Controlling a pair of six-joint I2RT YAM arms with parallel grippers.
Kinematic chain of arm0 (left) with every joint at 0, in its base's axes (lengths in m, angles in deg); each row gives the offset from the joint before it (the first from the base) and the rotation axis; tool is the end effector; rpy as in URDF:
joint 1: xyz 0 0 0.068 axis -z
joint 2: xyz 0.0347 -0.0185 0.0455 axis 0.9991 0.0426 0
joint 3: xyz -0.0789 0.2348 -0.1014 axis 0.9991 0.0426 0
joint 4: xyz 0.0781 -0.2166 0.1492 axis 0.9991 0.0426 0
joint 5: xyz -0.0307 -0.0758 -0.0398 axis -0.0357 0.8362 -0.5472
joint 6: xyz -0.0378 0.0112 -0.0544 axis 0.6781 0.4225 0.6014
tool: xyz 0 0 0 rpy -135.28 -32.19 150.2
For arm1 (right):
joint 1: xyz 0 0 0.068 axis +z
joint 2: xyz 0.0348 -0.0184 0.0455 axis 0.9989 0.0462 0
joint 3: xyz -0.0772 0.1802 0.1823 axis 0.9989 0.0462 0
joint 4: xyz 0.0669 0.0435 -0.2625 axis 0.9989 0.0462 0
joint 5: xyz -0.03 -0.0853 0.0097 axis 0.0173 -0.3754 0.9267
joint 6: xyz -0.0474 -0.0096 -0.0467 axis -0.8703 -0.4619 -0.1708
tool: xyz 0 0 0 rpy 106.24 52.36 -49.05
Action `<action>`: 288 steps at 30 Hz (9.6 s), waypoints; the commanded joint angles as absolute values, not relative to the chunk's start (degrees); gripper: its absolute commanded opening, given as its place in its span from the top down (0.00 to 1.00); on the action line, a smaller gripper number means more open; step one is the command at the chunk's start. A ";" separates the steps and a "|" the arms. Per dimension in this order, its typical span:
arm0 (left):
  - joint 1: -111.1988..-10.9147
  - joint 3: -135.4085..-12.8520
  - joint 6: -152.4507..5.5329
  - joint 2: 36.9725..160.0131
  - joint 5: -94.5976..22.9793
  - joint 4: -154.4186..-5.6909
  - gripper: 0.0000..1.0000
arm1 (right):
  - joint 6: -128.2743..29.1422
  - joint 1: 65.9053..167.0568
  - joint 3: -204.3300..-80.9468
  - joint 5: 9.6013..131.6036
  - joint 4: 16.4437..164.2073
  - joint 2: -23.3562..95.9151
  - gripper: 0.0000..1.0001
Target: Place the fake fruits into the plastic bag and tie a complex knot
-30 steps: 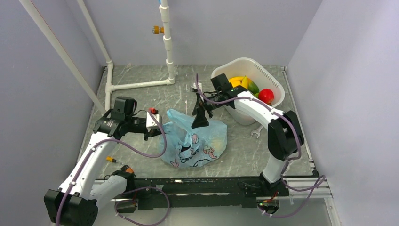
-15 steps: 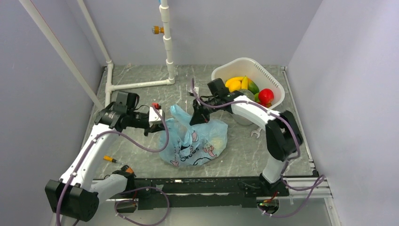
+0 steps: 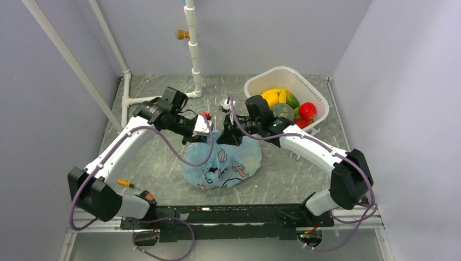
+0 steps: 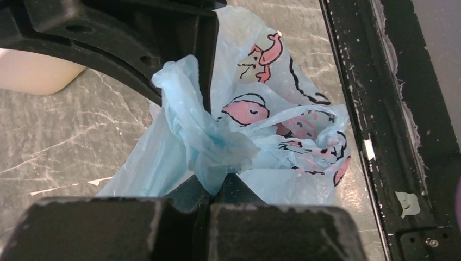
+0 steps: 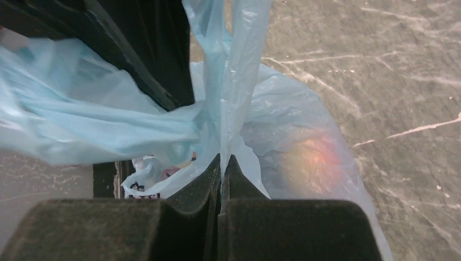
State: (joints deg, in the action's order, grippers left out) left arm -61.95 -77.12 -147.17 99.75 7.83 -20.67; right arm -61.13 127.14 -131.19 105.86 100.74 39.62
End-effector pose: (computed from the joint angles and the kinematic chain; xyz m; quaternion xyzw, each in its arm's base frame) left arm 0.2307 -0.1574 0.3267 0.6850 0.5428 -0.3244 0.3618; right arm 0.2496 0.2555 0.2790 -0.4734 0.6826 0.4413 0.3395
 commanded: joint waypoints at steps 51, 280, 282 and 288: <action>-74.43 -87.70 -135.32 104.07 12.25 -17.19 0.02 | -71.08 125.73 -117.98 111.83 85.90 30.40 1.00; -56.39 -47.68 -54.99 106.39 -2.74 -99.22 1.00 | -43.96 122.56 -128.67 120.60 93.30 52.62 0.43; -56.86 -47.96 -54.21 104.33 -0.09 -99.39 1.00 | -38.82 122.92 -129.89 119.90 86.37 53.81 0.37; -58.23 -43.76 -53.42 97.30 8.19 -95.83 1.00 | -34.86 122.34 -128.05 118.26 78.82 49.03 0.26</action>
State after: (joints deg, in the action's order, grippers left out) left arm -60.07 -44.77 -56.02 104.36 -7.19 -92.63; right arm -38.58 122.45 -128.32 120.35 92.47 52.63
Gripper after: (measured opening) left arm 0.007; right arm 0.685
